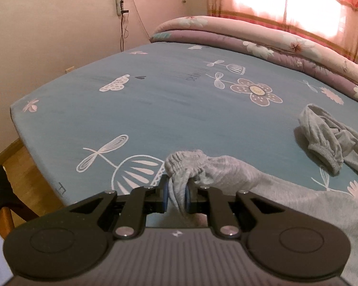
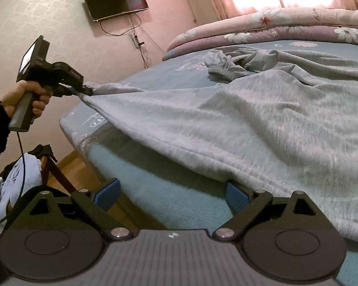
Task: Fold clothes
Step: 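Pull the held waistband with the left gripper to straighten the sweatpants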
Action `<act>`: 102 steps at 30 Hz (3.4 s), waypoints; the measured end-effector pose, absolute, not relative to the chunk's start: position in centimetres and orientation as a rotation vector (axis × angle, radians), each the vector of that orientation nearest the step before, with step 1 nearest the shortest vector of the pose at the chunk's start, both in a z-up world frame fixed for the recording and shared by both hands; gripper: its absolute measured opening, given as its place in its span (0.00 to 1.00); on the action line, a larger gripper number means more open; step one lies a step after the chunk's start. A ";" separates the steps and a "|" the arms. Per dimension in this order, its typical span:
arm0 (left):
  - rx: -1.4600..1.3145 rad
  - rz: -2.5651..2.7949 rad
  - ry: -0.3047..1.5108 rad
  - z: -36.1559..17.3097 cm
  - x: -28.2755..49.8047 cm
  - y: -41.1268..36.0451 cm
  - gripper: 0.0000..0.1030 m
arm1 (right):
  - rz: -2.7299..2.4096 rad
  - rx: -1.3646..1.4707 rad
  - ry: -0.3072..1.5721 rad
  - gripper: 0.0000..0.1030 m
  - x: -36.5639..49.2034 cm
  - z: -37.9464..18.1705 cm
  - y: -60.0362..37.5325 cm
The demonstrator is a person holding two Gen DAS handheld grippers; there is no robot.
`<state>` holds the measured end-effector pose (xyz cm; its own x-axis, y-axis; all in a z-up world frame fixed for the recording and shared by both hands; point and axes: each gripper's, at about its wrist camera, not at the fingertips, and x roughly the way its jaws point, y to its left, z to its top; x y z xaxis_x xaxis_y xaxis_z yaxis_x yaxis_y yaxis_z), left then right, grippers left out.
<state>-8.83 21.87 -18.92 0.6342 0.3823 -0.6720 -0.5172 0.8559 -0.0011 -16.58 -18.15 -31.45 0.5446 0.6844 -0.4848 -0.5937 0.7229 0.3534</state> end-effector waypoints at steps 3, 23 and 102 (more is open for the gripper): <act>-0.210 0.534 0.717 -18.9 -9.3 22.7 0.13 | 0.757 0.158 0.641 0.94 -16.6 -31.5 -18.4; -0.224 0.564 0.919 -23.7 -11.4 25.1 0.43 | 0.761 0.164 0.643 0.96 -16.6 -31.4 -18.6; 0.179 0.227 1.033 -21.7 -7.9 19.8 0.58 | 0.752 0.077 0.625 1.00 -16.7 -31.5 -17.1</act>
<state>-7.89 19.81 -21.74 0.4921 0.2704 -0.8275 -0.1021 0.9619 0.2536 -16.75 -17.08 -31.48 0.5595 0.6590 -0.5027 -0.6148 0.7367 0.2816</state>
